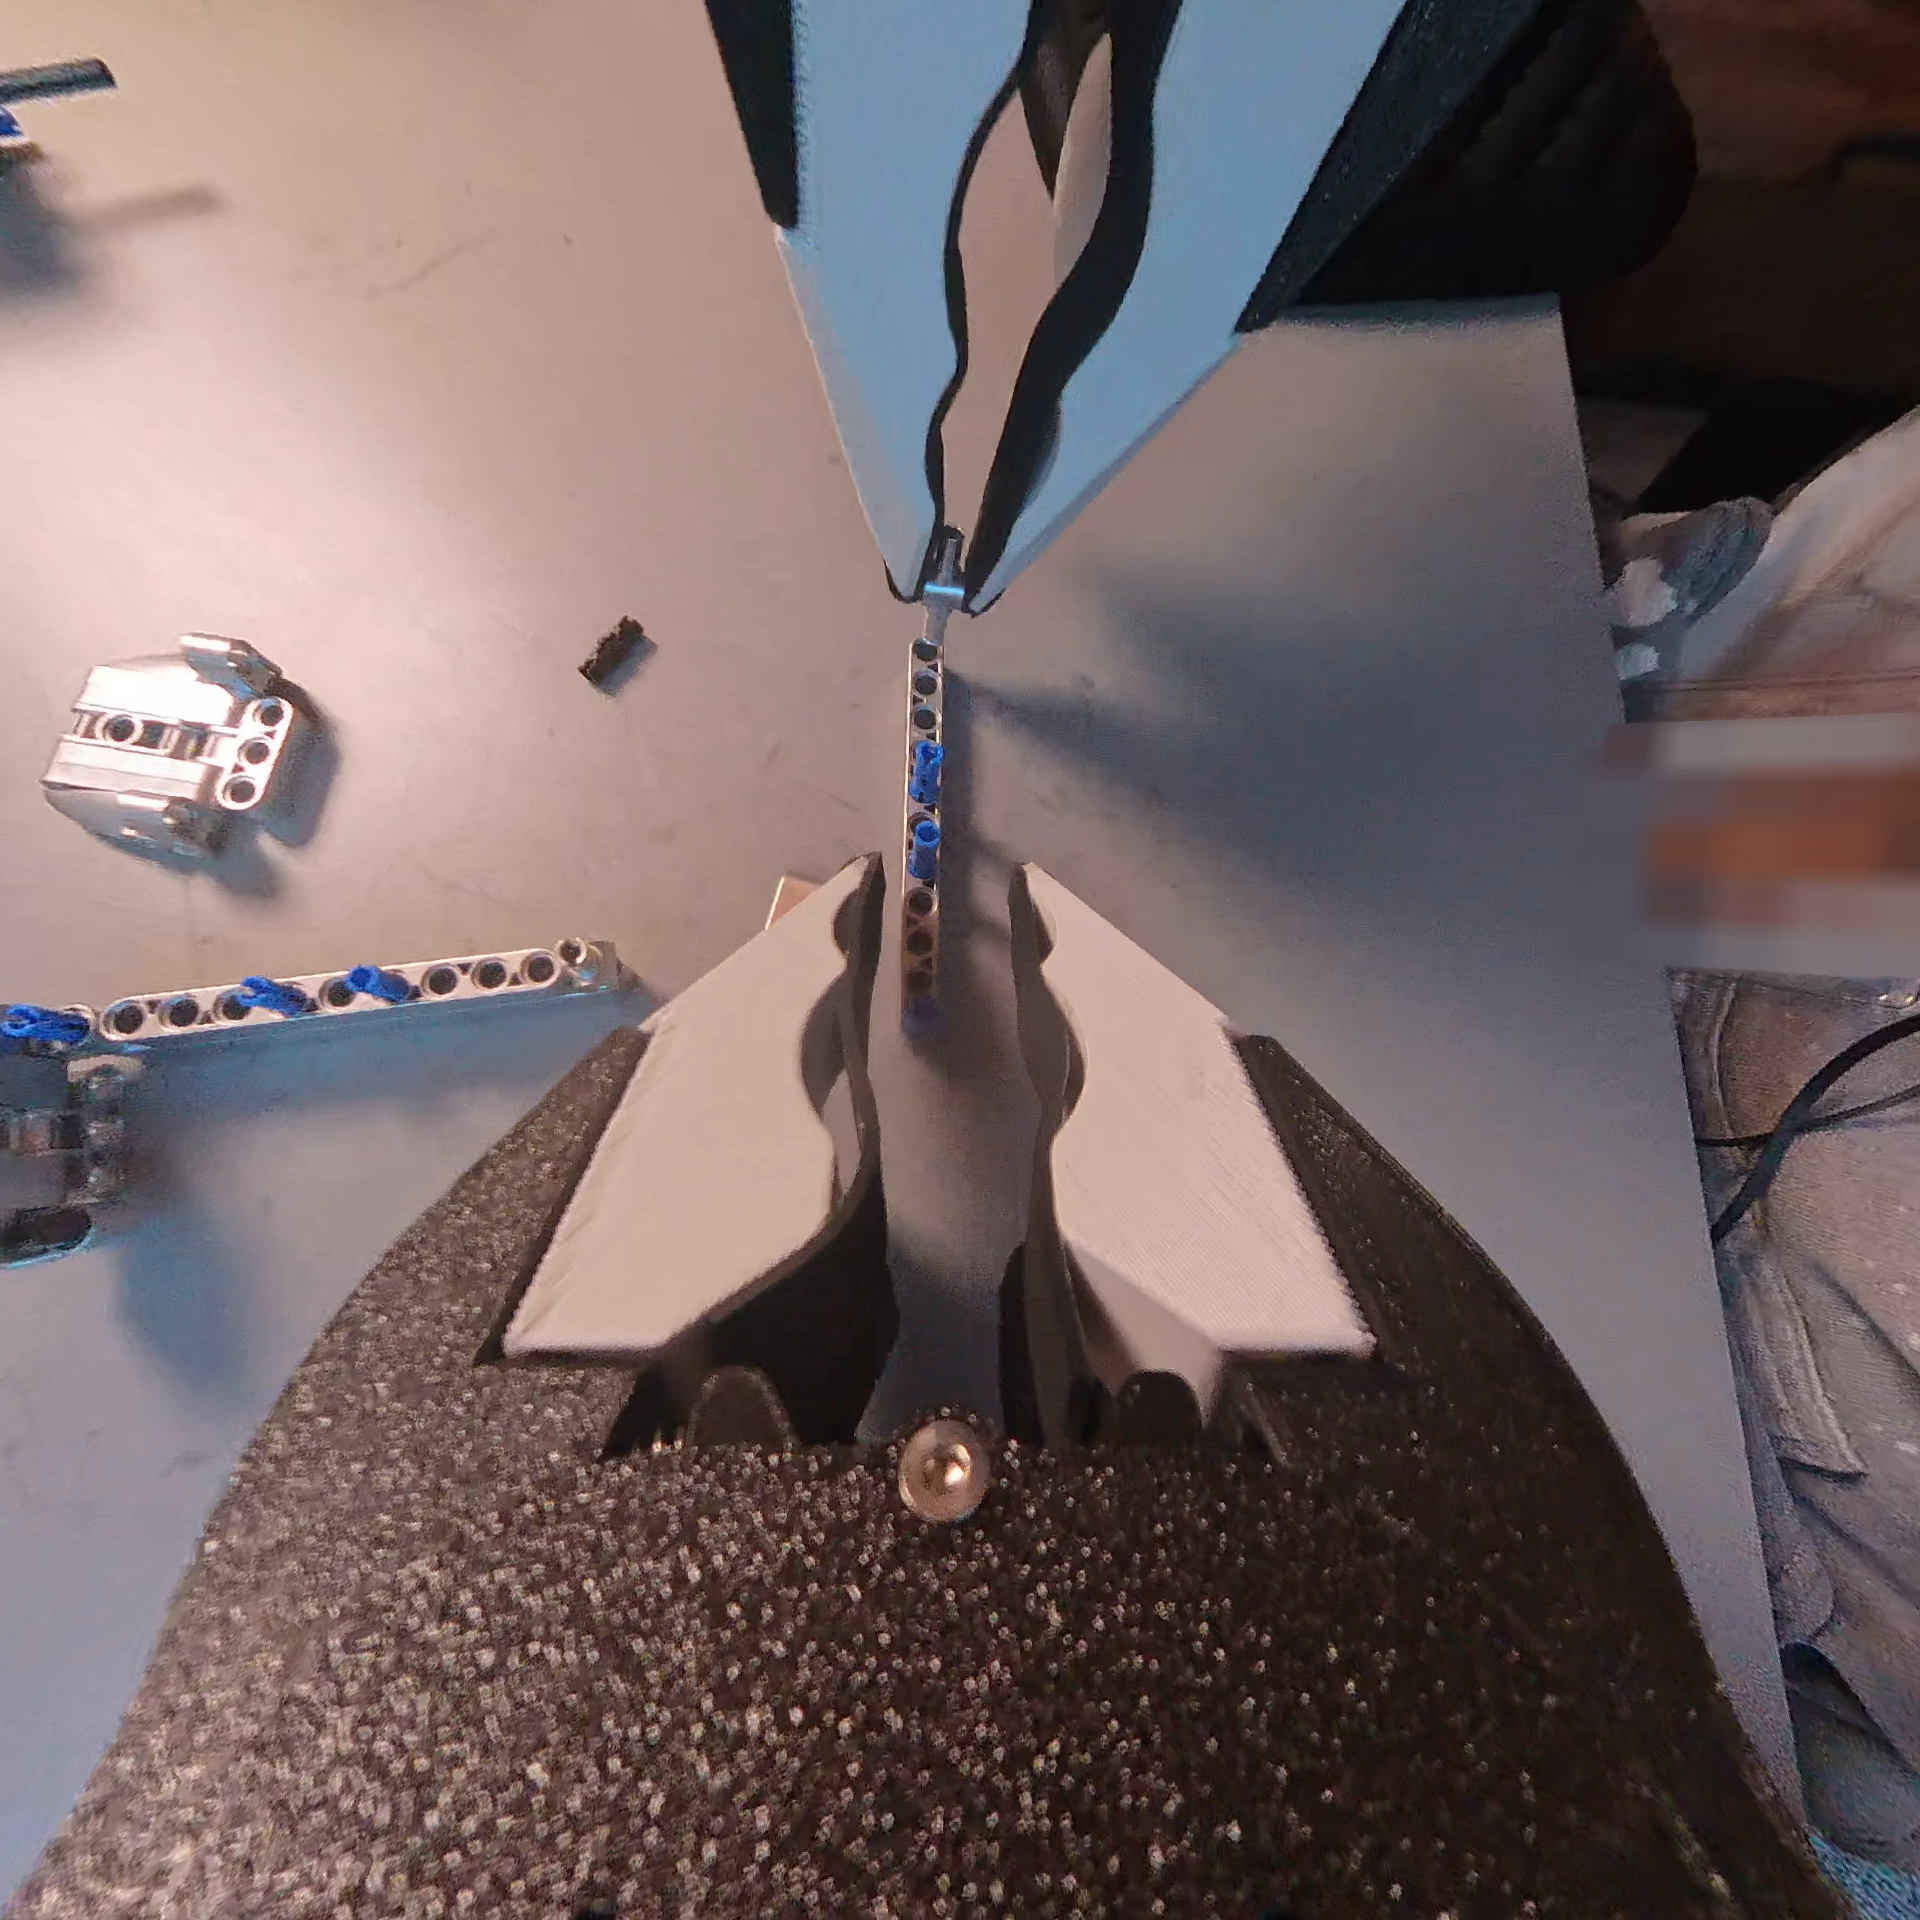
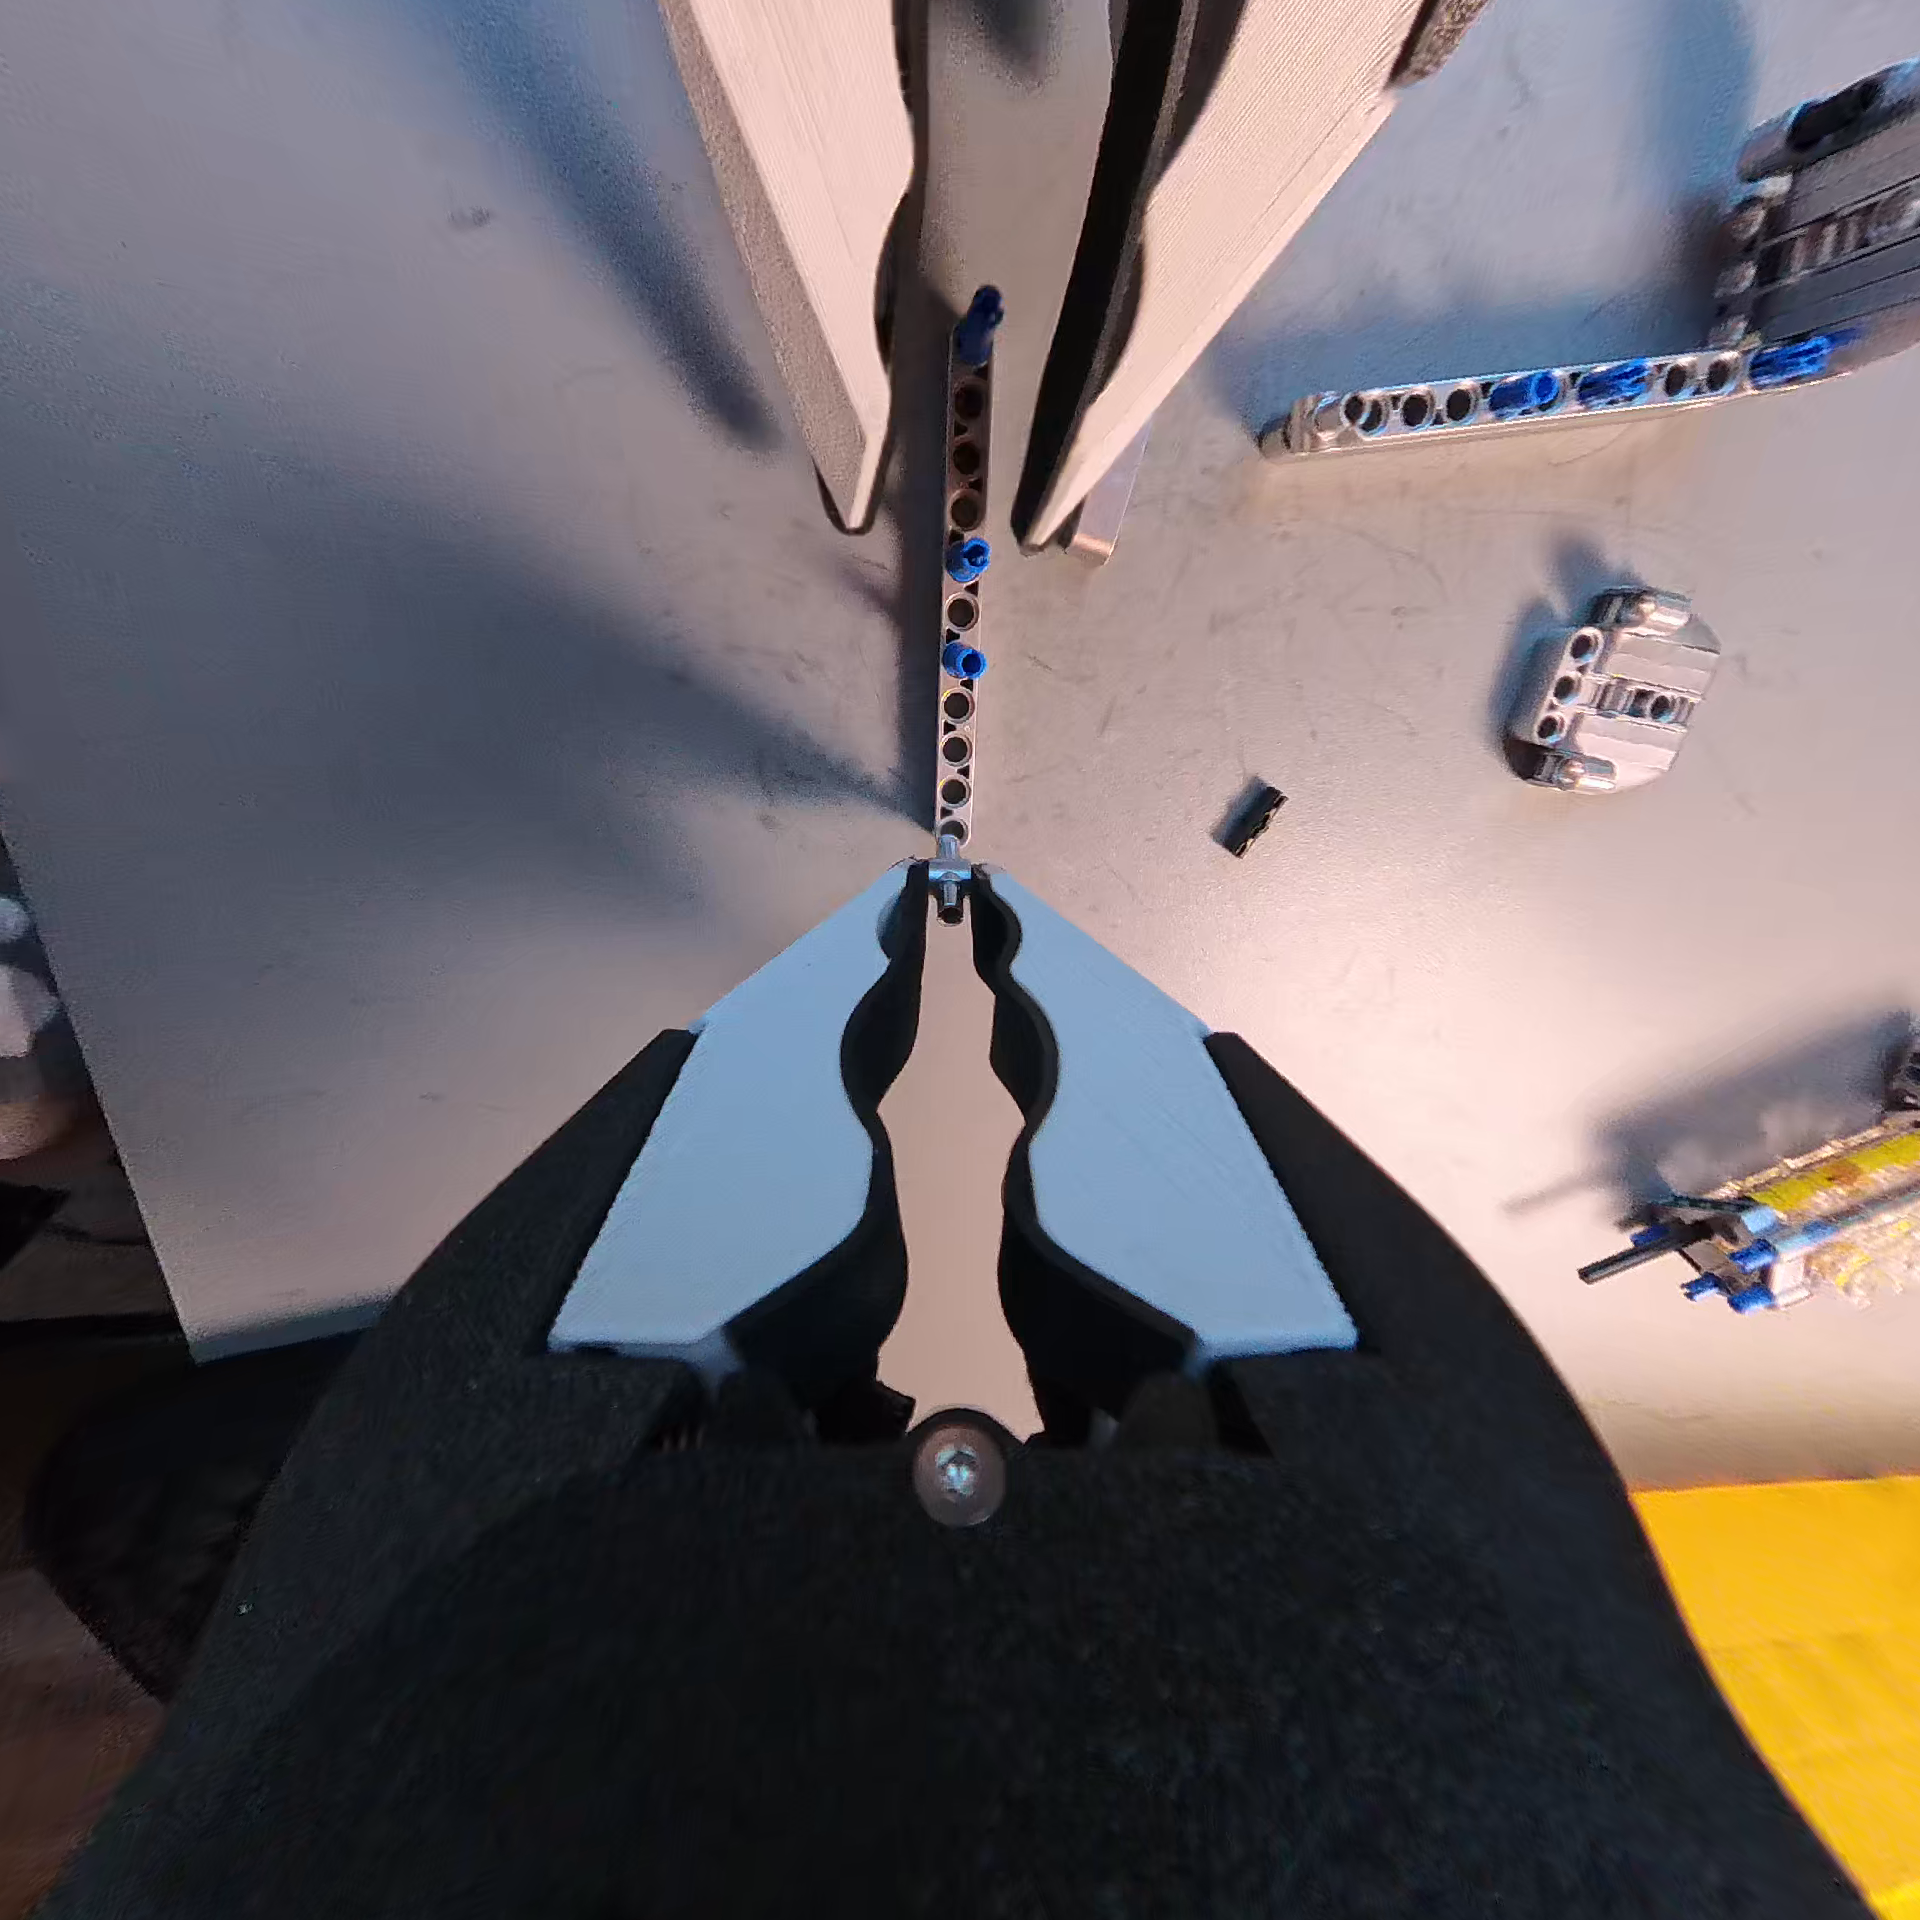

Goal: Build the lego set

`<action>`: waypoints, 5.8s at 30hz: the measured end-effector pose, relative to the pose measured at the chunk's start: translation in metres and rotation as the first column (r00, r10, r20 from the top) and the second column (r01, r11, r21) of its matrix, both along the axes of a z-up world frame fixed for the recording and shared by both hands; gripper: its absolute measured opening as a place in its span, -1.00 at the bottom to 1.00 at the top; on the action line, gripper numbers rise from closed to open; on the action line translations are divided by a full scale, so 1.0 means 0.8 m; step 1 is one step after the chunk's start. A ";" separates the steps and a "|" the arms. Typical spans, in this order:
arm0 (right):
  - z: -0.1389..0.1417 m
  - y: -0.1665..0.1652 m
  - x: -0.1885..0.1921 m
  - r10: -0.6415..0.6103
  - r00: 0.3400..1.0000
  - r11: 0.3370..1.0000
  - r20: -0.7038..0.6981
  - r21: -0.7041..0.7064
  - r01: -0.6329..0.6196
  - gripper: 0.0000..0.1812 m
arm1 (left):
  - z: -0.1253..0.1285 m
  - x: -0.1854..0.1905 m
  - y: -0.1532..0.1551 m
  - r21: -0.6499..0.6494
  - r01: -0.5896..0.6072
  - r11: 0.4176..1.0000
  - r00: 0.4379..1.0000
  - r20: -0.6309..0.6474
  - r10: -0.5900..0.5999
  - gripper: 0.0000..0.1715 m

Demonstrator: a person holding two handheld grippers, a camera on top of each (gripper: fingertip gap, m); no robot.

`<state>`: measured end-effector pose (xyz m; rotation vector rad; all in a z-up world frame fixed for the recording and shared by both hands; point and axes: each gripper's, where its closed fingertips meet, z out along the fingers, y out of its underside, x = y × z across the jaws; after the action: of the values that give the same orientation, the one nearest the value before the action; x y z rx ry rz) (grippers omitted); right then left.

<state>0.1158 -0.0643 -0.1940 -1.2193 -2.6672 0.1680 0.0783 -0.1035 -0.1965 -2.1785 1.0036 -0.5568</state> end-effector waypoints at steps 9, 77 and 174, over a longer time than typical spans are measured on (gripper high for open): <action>0.001 -0.002 -0.006 0.017 0.999 1.000 0.045 0.001 -0.017 -0.94 | -0.015 0.000 0.005 -0.009 -0.018 1.000 0.999 -0.050 0.017 -0.94; -0.006 -0.003 -0.003 -0.183 0.983 0.965 -0.010 -0.194 0.177 -0.95 | -0.014 -0.002 0.016 -0.073 -0.100 0.992 0.994 0.030 0.103 -0.94; -0.002 0.005 -0.003 0.167 0.954 0.971 0.247 0.126 -0.203 -0.94 | -0.013 -0.001 0.015 -0.050 -0.047 0.998 0.998 0.043 0.050 -0.94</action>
<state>0.1134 -0.0605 -0.1959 -0.9970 -2.9341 -0.1582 0.0776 -0.0914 -0.2066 -2.2179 0.9202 -0.6100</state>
